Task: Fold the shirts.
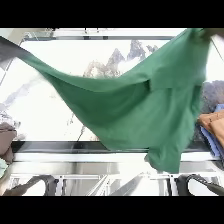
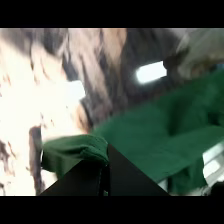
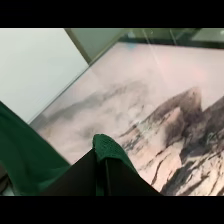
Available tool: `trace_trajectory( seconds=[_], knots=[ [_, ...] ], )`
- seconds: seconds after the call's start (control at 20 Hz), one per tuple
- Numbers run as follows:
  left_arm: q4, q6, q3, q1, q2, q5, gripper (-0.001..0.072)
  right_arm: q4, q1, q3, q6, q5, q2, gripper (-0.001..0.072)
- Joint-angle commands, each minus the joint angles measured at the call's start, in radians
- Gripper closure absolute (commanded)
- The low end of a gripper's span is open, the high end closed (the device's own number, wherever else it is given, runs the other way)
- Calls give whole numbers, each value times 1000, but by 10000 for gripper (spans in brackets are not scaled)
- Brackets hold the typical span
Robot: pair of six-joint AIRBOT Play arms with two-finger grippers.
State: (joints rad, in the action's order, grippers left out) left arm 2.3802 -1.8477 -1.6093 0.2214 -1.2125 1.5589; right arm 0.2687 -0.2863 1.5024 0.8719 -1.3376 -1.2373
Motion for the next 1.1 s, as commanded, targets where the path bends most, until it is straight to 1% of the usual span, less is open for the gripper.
trace_trajectory(
  seconds=[0.0,0.1,0.15,0.25,0.35,0.45,0.55,0.65,0.8,0.85,0.9,0.95,1.0,1.05],
  knots=[
    [-69,-22,114,-69,-209,-73,694,77,90,-23,17,80,-165,685],
    [-68,-23,113,-69,-340,-149,694,91,101,-23,19,106,-264,685],
    [-67,-38,103,-69,-393,-180,694,98,101,-23,19,115,-308,685],
    [-49,-58,60,-69,-472,-214,694,98,101,-23,19,129,-366,685],
    [-14,-64,-18,-68,-506,-225,695,89,98,-22,15,159,-367,685],
    [28,-64,-110,-54,-484,-212,695,60,82,-22,14,152,-322,686],
    [55,-64,-195,-31,-405,-174,695,21,48,-22,-1,108,-235,686],
    [57,-63,-253,6,-297,-122,695,-10,-9,-22,-4,53,-108,685],
    [59,-63,-261,102,-66,-45,695,-33,-115,-22,-5,20,119,686],
    [64,-68,-239,140,33,-60,694,-34,-151,-22,-9,24,198,685],
    [107,-88,-210,182,132,-78,693,-37,-192,-22,-8,29,284,685],
    [188,-121,-185,233,240,-66,693,-38,-230,-22,-7,33,361,686],
    [245,-143,-177,278,330,-28,692,-38,-269,-22,1,47,438,686],
    [255,-164,-188,315,412,20,693,-38,-303,-22,13,76,508,685]
  ],
)
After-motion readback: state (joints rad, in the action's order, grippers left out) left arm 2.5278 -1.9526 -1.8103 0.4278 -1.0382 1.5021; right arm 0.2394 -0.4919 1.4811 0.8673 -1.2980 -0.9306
